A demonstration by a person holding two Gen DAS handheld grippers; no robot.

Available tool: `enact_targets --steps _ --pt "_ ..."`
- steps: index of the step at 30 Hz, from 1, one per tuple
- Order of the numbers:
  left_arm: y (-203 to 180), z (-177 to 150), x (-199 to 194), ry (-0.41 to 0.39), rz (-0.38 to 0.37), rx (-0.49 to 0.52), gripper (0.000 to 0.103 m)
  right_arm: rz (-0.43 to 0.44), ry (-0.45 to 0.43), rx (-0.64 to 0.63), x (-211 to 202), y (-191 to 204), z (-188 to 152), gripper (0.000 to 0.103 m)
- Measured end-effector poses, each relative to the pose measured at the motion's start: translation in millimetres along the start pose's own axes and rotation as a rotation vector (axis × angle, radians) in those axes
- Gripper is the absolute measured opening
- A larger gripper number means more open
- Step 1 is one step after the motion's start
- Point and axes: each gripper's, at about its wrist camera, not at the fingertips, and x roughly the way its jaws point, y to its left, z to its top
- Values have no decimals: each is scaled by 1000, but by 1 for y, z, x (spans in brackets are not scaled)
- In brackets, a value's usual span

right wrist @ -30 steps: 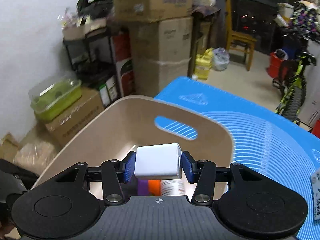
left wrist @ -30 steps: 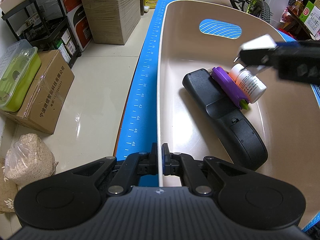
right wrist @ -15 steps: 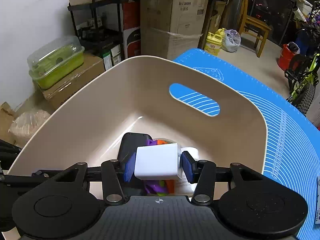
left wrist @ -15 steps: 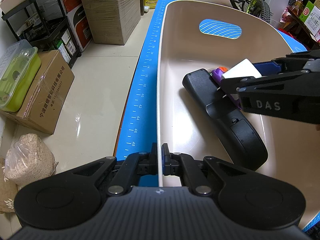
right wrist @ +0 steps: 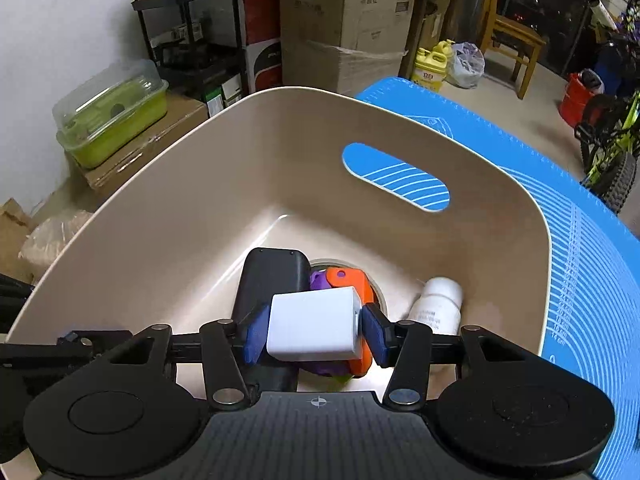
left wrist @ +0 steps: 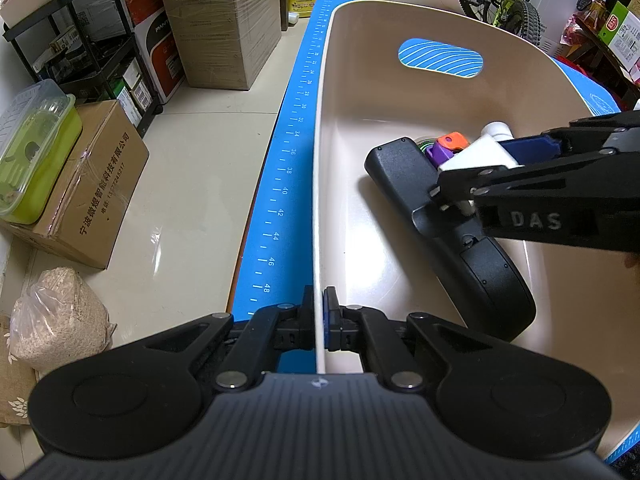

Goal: Organize rigid objects
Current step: 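Carry the white cube charger into the basket and open the right tool, then move the right tool to the metal key ring and grasp it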

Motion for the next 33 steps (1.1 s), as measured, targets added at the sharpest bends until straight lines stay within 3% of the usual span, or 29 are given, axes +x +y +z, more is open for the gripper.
enact_targets --steps 9,13,18,20,24,33 --pt "0 0 0 0 0 0 5 6 -103 66 -34 -14 -2 65" --pt "0 0 1 0 -3 -1 5 -7 -192 173 -59 -33 -14 66" --pt "0 0 1 0 -2 -1 5 -17 -221 214 -83 -60 -32 64" --pt "0 0 1 0 -2 0 5 -69 -234 231 -95 -68 -37 68" --pt "0 0 1 0 -2 0 5 -89 -270 285 -115 -91 -49 68" --pt "0 0 1 0 -3 -1 5 -176 -186 355 -110 -129 -96 68"
